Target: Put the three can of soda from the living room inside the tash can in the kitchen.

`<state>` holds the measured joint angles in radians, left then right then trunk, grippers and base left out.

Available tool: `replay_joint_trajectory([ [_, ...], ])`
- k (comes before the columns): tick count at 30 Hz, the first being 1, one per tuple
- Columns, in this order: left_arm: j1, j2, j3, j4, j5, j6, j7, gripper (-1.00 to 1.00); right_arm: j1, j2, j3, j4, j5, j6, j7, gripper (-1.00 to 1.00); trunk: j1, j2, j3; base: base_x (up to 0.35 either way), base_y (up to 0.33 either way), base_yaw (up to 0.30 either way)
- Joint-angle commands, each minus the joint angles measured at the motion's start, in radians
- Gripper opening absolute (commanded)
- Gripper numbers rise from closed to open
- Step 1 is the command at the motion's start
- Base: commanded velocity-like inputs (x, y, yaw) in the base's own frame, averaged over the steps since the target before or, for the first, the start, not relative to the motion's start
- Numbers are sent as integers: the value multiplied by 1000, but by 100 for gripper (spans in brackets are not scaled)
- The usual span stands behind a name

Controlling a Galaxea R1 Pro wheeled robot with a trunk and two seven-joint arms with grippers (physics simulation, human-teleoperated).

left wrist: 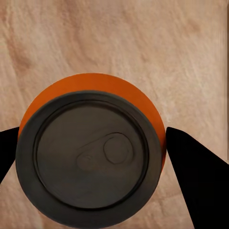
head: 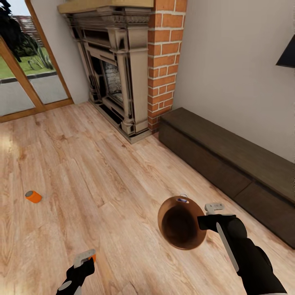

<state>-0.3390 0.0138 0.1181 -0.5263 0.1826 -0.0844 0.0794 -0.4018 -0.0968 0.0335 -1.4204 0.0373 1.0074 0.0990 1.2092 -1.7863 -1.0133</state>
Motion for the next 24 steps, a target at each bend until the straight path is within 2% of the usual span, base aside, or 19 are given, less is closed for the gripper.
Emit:
replay_joint_trajectory([
  [1,0,0,0,0,0,0,0,-100,0,0,0,0,-16,0,5,-100,-4,7,5,0,0,0],
  [24,0,0,-1,-1,0,0,0,-100,0,1,0,0,-16,0,5,-100,-92,168,115,0,0,0],
])
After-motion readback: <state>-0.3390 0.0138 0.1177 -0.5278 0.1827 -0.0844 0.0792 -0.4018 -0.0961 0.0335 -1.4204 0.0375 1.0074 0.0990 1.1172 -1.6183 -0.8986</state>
